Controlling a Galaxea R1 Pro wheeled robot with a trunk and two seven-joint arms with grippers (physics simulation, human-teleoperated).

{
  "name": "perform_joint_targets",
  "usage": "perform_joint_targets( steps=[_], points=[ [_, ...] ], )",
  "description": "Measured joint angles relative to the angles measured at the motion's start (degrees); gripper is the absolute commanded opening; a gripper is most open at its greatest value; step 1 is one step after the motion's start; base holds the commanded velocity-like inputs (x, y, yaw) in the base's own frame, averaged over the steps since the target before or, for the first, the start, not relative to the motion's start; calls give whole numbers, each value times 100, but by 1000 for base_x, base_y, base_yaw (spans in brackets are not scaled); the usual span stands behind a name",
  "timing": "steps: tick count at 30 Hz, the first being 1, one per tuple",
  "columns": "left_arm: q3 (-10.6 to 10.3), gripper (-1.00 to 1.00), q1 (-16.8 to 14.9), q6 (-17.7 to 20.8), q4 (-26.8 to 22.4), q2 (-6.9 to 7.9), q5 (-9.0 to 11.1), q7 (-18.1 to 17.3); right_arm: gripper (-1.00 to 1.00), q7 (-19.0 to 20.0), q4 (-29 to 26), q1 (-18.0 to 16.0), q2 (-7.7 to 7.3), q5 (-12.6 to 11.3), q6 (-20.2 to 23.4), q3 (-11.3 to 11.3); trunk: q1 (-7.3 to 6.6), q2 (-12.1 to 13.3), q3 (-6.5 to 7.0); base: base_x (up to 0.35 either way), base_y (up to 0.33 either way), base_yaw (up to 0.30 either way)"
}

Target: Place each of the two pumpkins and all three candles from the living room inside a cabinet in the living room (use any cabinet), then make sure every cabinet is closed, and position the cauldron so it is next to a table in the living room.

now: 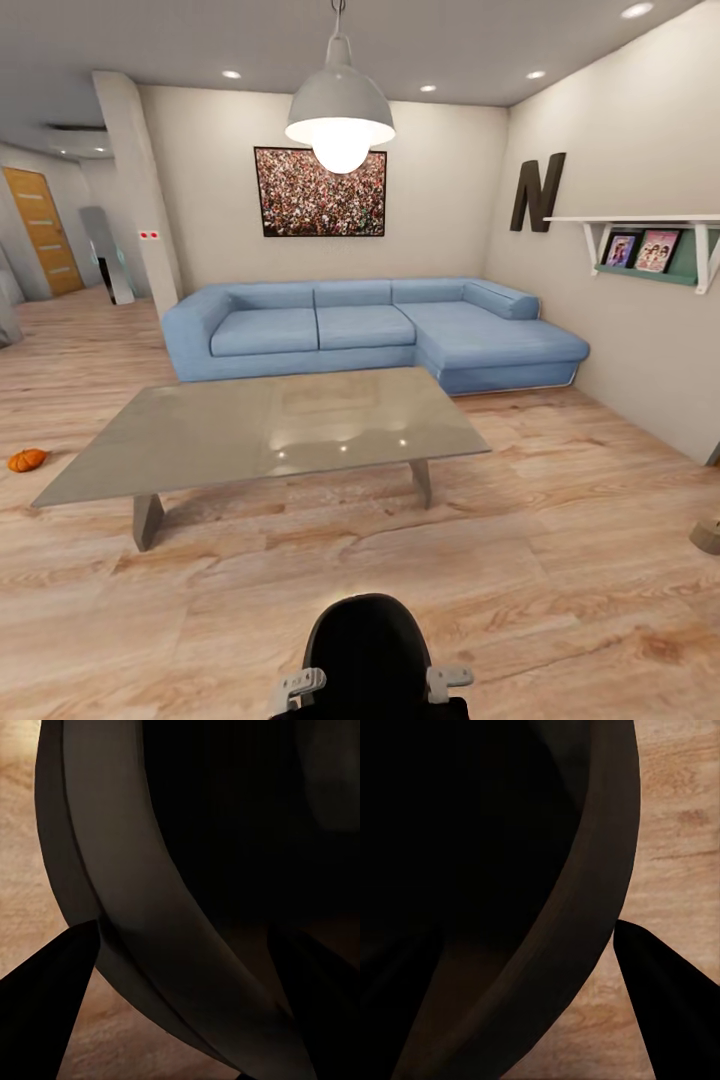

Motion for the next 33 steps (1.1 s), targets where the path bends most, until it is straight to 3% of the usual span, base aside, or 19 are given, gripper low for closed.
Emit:
perform_joint_targets(
  steps=[33],
  points=[
    [0, -100, 0, 0, -3, 1, -1, -2, -100, -4, -3, 0, 2, -1, 0, 1, 0, 0, 0, 195, 0, 0]
  ],
)
